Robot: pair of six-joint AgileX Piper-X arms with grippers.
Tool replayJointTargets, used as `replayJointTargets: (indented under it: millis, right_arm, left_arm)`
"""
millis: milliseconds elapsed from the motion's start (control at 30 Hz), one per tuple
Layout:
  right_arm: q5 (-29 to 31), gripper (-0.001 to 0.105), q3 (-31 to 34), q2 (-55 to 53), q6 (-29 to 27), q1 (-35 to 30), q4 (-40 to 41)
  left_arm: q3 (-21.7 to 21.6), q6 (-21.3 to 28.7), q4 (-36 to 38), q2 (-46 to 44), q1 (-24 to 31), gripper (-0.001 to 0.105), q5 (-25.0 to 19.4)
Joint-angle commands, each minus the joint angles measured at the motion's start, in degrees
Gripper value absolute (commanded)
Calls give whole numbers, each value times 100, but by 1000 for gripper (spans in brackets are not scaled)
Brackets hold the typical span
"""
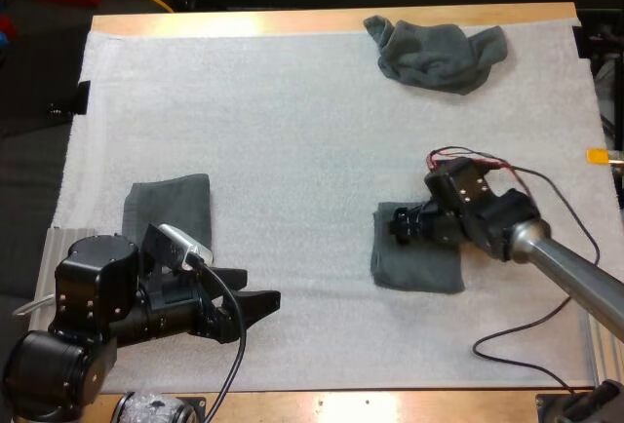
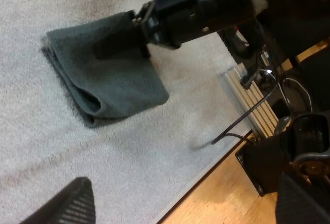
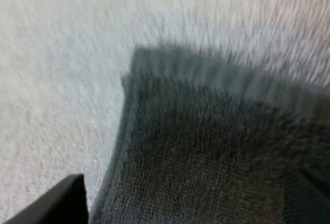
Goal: Pick towel from pile, fold and stack
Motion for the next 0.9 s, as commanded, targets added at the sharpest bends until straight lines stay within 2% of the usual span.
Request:
replayJointTargets:
  millis: [0, 867]
  right_arm:
    - [36, 74, -40, -218, -68, -7, 191]
    - [267, 74, -40, -3257, 26, -7, 2155]
  left_arm:
    - [-48, 14, 20, -19, 5, 70, 77]
    - [-48, 41, 20, -19, 5, 70, 77]
